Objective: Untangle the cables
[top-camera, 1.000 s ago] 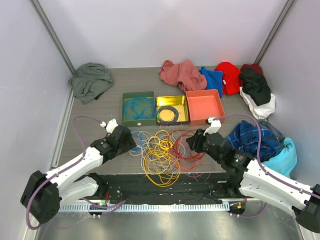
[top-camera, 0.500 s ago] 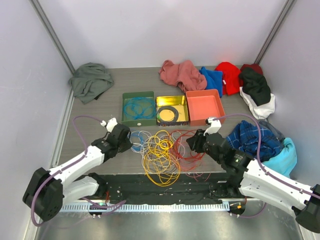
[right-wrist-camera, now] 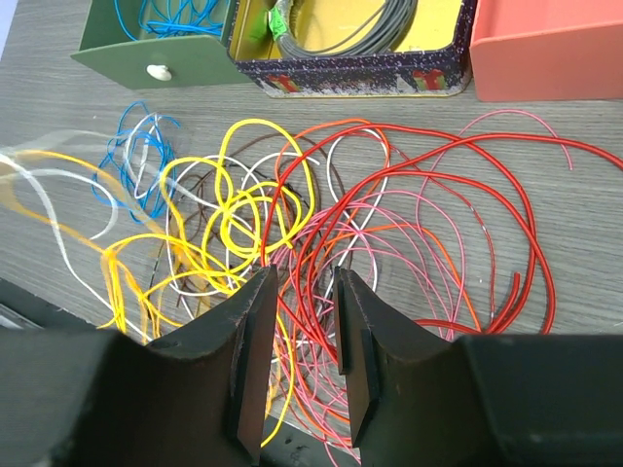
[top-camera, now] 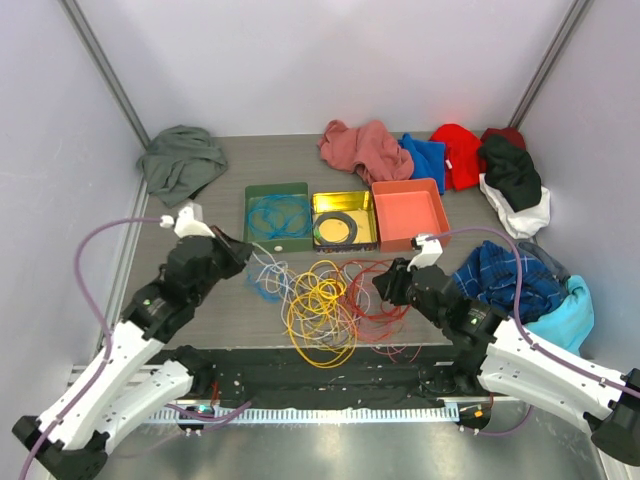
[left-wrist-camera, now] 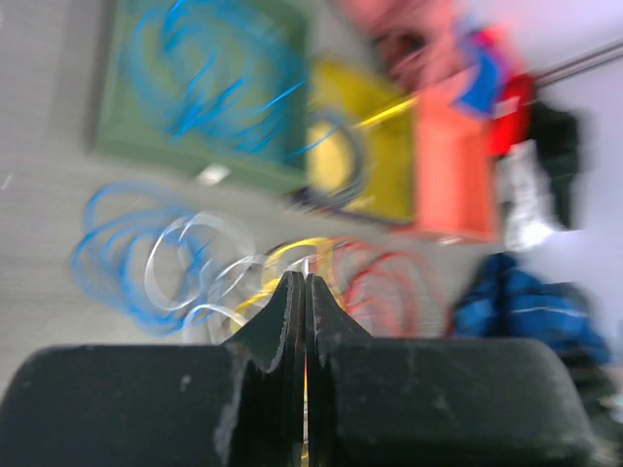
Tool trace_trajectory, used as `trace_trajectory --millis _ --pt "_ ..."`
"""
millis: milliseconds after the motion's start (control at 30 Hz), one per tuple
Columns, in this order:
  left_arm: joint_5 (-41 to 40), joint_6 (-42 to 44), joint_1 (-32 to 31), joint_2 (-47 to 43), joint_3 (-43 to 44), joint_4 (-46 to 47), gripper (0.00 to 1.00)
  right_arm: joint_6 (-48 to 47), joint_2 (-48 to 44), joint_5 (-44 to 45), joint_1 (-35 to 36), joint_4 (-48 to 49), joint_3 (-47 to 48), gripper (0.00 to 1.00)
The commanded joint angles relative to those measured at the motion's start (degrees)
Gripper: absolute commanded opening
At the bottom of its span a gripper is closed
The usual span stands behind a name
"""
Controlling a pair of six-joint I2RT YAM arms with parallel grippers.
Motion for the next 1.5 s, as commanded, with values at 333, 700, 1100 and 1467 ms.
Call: trace_trajectory --millis 333,700,1100,1467 --pt "9.56 13.5 0.23 -2.18 22.66 3.54 0.0 -4.32 4.94 -5.12 10.63 8.79 10.88 0.46" --pt "14.75 13.33 0.23 -0.77 20.91 4.86 0.0 -11.7 15.22 -4.42 17.5 20.84 25.12 0.63" --pt "18.09 11.92 0.23 -0.94 18.36 4.86 0.0 -16.62 30.78 -6.01 17.59 25.59 35.67 0.63" --pt "18.8 11.66 0.23 -2.7 16.6 4.6 0.0 -18.47 36.67 -0.91 17.67 26.29 39.81 0.55"
